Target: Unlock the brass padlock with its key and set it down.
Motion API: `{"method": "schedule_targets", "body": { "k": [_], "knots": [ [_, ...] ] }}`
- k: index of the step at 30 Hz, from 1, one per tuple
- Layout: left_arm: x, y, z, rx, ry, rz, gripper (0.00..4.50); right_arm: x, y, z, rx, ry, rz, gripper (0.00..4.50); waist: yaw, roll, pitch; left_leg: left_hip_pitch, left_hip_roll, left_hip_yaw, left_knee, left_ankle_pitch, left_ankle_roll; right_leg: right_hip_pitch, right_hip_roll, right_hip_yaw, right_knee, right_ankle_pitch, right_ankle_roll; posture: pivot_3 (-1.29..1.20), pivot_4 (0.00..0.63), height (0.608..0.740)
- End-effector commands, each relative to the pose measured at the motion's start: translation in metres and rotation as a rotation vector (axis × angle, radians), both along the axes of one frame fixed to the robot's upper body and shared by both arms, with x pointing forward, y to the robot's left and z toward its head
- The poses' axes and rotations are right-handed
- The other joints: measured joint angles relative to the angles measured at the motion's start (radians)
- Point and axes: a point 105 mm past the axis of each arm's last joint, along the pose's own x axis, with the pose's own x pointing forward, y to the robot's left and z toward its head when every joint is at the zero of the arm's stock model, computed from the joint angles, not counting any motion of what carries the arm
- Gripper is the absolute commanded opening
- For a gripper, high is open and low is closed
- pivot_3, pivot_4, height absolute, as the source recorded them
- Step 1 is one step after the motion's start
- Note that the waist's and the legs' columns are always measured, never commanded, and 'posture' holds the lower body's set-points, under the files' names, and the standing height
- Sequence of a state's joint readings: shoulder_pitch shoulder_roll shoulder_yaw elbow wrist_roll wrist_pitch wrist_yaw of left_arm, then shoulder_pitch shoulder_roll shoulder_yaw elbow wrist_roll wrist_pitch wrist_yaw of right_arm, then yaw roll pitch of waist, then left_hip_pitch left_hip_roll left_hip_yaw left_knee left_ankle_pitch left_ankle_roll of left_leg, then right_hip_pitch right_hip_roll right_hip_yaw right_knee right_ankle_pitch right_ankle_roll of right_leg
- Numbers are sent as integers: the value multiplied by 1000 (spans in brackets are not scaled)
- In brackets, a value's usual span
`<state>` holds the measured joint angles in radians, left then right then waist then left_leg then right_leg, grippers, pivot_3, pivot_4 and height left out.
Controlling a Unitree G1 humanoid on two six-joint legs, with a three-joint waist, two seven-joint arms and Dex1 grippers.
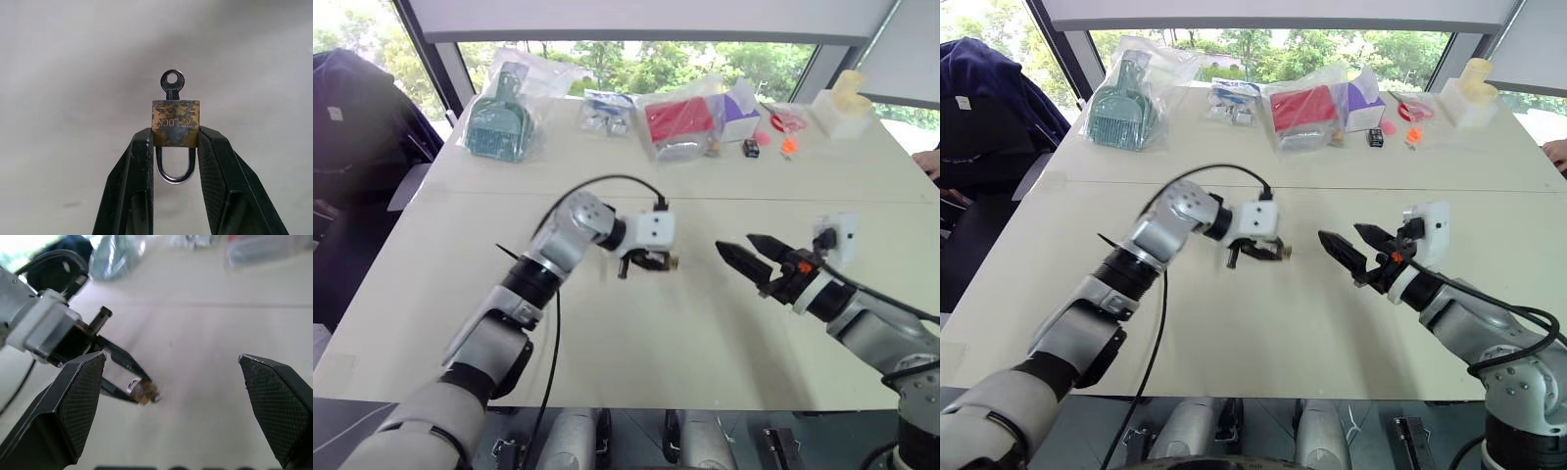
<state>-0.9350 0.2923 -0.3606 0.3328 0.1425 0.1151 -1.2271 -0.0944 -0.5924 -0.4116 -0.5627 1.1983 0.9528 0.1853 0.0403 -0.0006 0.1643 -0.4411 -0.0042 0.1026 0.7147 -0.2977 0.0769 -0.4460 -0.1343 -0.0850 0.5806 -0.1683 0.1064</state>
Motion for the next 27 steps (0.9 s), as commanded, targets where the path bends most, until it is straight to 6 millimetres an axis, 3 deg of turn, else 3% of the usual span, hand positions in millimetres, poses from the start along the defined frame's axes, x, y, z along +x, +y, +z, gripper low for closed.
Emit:
{"method": "schedule_targets", "body": {
  "k": [1,9,17,27],
  "knots": [
    [-10,4,39,-150,-157,-16,676,2,3,5,33,19,45,4500,-3,1,0,0,0,0,0,0,0,0,0,0,0,0,0,0,150,735],
    [-12,12,71,-271,-311,86,676,24,22,28,187,8,92,4500,-2,1,0,0,-1,0,1,1,-1,1,1,0,1,0,0,0,150,735],
    [-13,10,71,-270,-336,75,676,25,33,45,200,-28,137,4500,-3,1,0,0,-1,1,1,1,-1,1,1,-1,1,2,3,0,150,735],
    [-20,5,71,-262,-325,22,676,27,36,48,202,-47,125,4500,-4,1,0,0,-1,1,1,1,-2,1,2,-1,1,2,3,0,150,735]
  ]
}}
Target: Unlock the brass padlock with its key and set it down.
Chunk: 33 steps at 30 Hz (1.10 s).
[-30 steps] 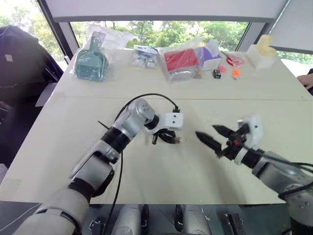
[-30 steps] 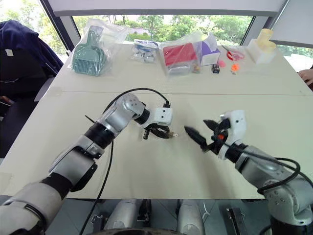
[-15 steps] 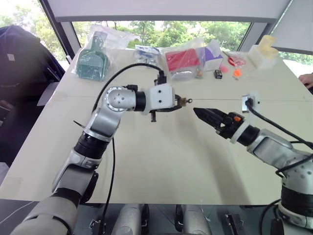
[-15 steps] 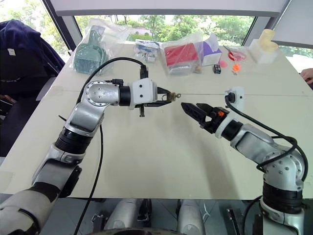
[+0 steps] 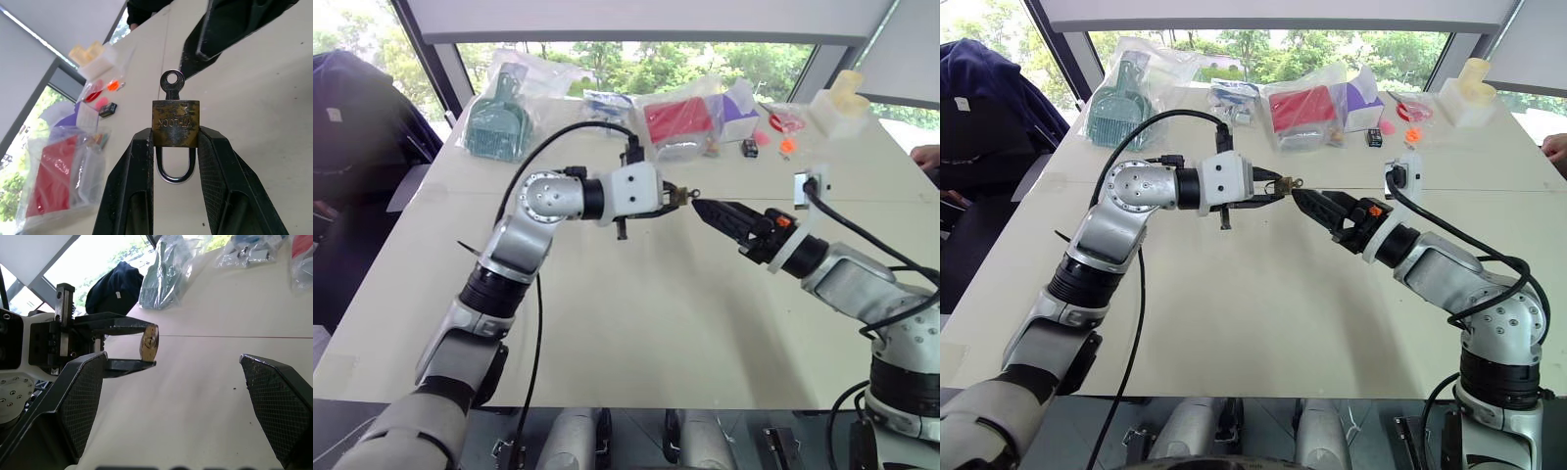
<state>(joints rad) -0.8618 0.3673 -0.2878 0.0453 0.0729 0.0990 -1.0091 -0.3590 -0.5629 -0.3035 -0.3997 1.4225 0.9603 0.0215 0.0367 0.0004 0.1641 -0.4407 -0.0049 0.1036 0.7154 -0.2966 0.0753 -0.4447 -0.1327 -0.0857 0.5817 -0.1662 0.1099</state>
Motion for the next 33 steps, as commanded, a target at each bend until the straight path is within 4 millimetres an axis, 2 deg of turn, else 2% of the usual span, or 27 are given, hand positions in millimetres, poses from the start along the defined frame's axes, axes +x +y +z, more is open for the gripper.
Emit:
{"method": "schedule_targets", "body": {
  "k": [1,5,7,9,14,29,32,33],
  "knots": [
    [-9,-5,13,-12,-55,-51,676,-1,3,13,25,-55,6,4500,0,0,0,0,0,0,0,0,0,0,0,0,0,0,0,0,150,735],
    [-15,-9,15,-5,-71,-73,676,0,6,14,35,-61,7,4500,0,0,0,0,0,0,0,0,0,0,0,0,0,0,0,0,150,735],
    [-16,-9,16,-5,-73,-77,676,1,7,15,40,-62,6,3994,0,0,0,0,0,0,0,0,0,0,0,0,0,0,0,0,150,735],
    [-17,-9,17,-5,-75,-80,676,0,8,15,41,-64,5,3221,0,0,0,0,0,0,0,1,-1,0,0,0,0,0,0,0,150,735],
    [-18,-10,21,-14,-89,-85,676,1,11,14,35,-57,16,581,-1,0,0,0,0,0,0,1,-2,0,0,0,0,0,0,0,150,735],
    [-14,-8,28,-46,-119,-61,676,-5,13,12,54,-40,32,581,0,0,0,0,0,0,0,1,-2,0,0,0,0,0,0,0,150,735],
    [-15,-8,26,-43,-117,-64,676,-4,10,12,54,-48,20,1432,0,0,0,0,0,0,0,1,-2,0,0,0,0,0,0,0,150,735],
    [-15,-7,26,-41,-116,-67,676,-3,9,12,54,-48,14,1934,0,0,0,0,0,0,0,1,-2,0,0,0,0,0,0,0,150,735]
  ]
}}
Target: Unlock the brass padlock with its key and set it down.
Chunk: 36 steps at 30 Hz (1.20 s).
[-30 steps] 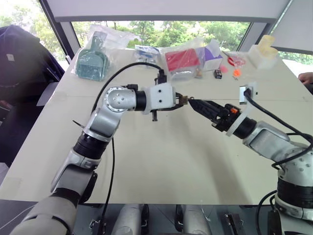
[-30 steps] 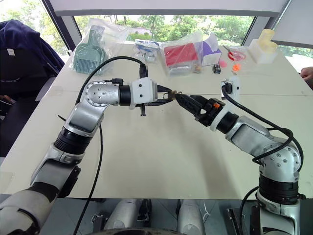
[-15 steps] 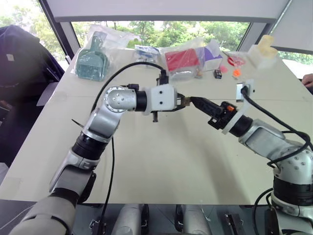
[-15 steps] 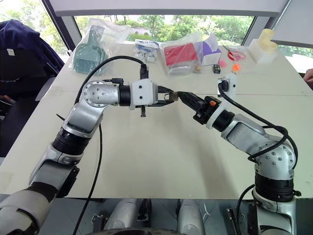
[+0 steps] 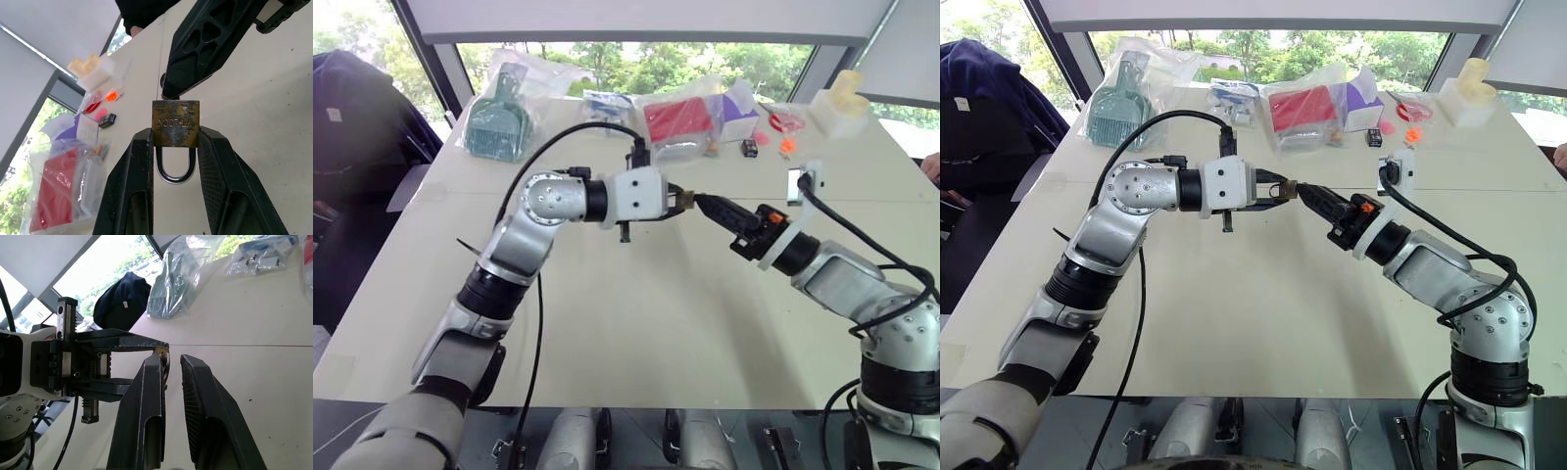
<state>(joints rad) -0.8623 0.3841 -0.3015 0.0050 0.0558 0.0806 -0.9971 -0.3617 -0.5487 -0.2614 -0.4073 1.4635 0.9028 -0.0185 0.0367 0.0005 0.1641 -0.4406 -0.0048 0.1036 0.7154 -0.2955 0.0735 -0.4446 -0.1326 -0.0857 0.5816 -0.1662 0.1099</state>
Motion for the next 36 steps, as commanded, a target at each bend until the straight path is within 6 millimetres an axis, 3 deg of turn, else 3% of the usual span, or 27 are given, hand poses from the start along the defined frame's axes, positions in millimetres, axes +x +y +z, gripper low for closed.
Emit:
{"method": "schedule_targets", "body": {
  "k": [1,4,9,13,18,23,30,36],
  "knots": [
    [-8,-5,19,-36,-69,-38,676,-3,-1,8,7,-44,-1,2482,0,0,0,0,0,0,0,0,0,0,0,0,0,0,0,0,150,735],
    [-8,-4,18,-35,-69,-39,676,0,-4,7,10,-36,-19,4042,0,0,0,0,0,0,0,0,0,0,0,0,0,0,0,0,150,735],
    [-8,-4,17,-29,-66,-42,676,1,-3,9,30,-39,-17,4042,0,0,0,0,0,0,0,0,0,0,0,0,0,0,0,0,150,735],
    [-7,-2,15,-26,-65,-37,676,0,-1,13,51,-40,-16,2764,0,0,0,0,0,0,0,0,0,0,0,0,0,0,0,0,150,735],
    [-4,-1,17,-28,-78,-28,676,-3,2,14,60,-36,3,128,0,0,0,0,0,0,0,0,0,0,0,0,0,0,0,0,150,735],
    [-4,-2,21,-37,-120,-29,676,-2,2,12,65,-18,-9,50,0,0,0,0,0,0,0,0,0,0,0,0,0,0,0,0,150,735],
    [-7,-5,25,-38,-359,-54,676,8,-6,-1,108,68,-76,50,0,0,0,0,0,0,0,0,0,0,0,0,0,0,0,0,150,735],
    [-5,-3,28,-42,-543,-61,676,22,-18,-7,324,180,-160,50,0,0,0,0,0,0,0,0,0,0,0,0,0,0,0,0,150,735]
  ]
}}
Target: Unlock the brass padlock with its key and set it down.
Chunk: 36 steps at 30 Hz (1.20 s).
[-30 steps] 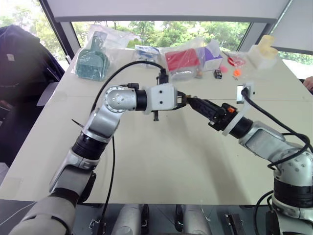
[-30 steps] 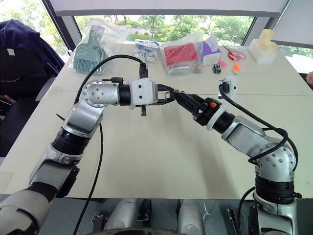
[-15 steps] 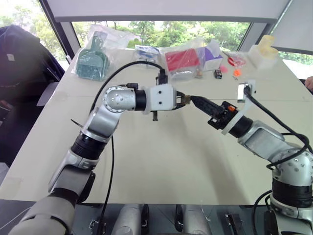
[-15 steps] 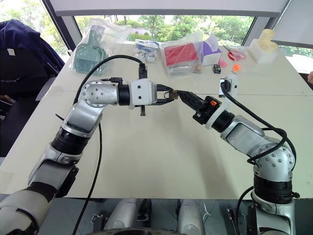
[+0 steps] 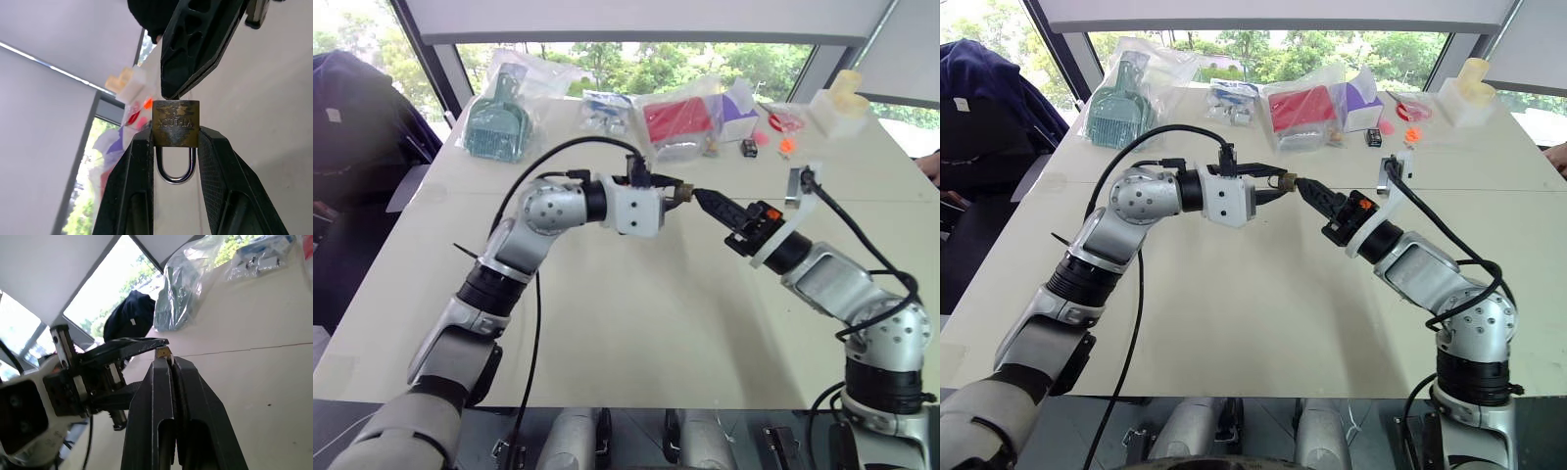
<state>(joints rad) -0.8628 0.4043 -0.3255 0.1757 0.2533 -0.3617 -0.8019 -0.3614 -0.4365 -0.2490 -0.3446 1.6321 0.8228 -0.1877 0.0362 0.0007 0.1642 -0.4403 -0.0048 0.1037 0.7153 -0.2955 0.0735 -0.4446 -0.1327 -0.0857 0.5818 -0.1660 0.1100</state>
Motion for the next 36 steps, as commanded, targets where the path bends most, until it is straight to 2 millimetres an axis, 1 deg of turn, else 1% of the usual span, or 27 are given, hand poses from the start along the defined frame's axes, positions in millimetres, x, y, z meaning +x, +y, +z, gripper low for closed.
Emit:
{"method": "schedule_targets", "body": {
  "k": [1,4,6,12,15,18,19,21,24,25,26,28,31,36],
  "knots": [
    [-16,-7,31,-55,-209,-85,676,14,-23,-1,117,72,-130,50,0,0,0,0,0,0,0,0,0,0,0,0,0,0,0,0,150,735],
    [-17,-7,35,-70,-287,-91,676,16,-24,-1,172,103,-143,50,1,0,0,0,0,0,0,0,-1,0,0,0,0,0,0,0,150,735],
    [-17,-8,41,-94,-369,-83,676,18,-23,-3,216,149,-152,50,0,0,0,0,0,0,0,0,-1,0,0,0,0,0,0,0,150,735],
    [-16,-10,42,-99,-424,-85,676,16,-15,-6,247,195,-140,50,-1,0,0,0,0,1,0,0,-1,0,0,0,0,0,0,0,150,735],
    [-12,-8,40,-95,-414,-75,676,15,-13,-4,253,193,-136,50,-1,0,0,0,0,1,0,0,0,0,0,0,0,0,1,0,150,735],
    [1,-3,27,-63,-265,-42,676,12,-22,12,140,37,-172,50,-1,1,0,0,0,1,0,0,0,0,0,0,0,0,1,0,150,735],
    [4,-2,25,-61,-222,-34,676,10,-25,18,103,-19,-179,286,2,1,0,0,0,1,0,0,0,0,0,0,0,0,1,0,150,735],
    [7,0,24,-56,-175,-30,676,5,-30,25,46,-98,-180,924,0,1,0,0,0,1,0,0,1,0,0,0,0,0,1,0,150,735],
    [8,2,22,-33,-155,-38,676,-2,-32,30,-35,-174,-134,2375,-2,1,0,0,0,1,0,-1,2,0,0,0,0,1,1,0,150,735],
    [8,3,22,-29,-155,-41,676,-5,-30,29,-85,-189,-113,2846,-2,1,0,0,0,1,0,-1,2,0,0,0,0,1,2,0,150,735],
    [8,3,21,-27,-155,-43,676,-7,-28,26,-125,-197,-87,3414,-2,1,0,0,0,1,0,-1,2,0,0,0,0,1,2,0,150,735],
    [7,3,21,-26,-156,-49,676,-12,-23,24,-155,-208,-39,4411,-2,1,0,0,0,1,0,-1,2,0,0,0,0,1,2,0,150,735],
    [4,0,21,-31,-161,-63,676,-16,-16,23,-170,-230,3,4411,0,1,0,0,0,1,0,-1,2,0,0,0,0,1,2,0,150,735],
    [-5,-6,24,-52,-175,-95,676,-11,-7,20,-176,-231,22,4411,1,1,0,0,0,1,0,-1,2,0,0,0,0,1,2,0,150,735]
  ]
}}
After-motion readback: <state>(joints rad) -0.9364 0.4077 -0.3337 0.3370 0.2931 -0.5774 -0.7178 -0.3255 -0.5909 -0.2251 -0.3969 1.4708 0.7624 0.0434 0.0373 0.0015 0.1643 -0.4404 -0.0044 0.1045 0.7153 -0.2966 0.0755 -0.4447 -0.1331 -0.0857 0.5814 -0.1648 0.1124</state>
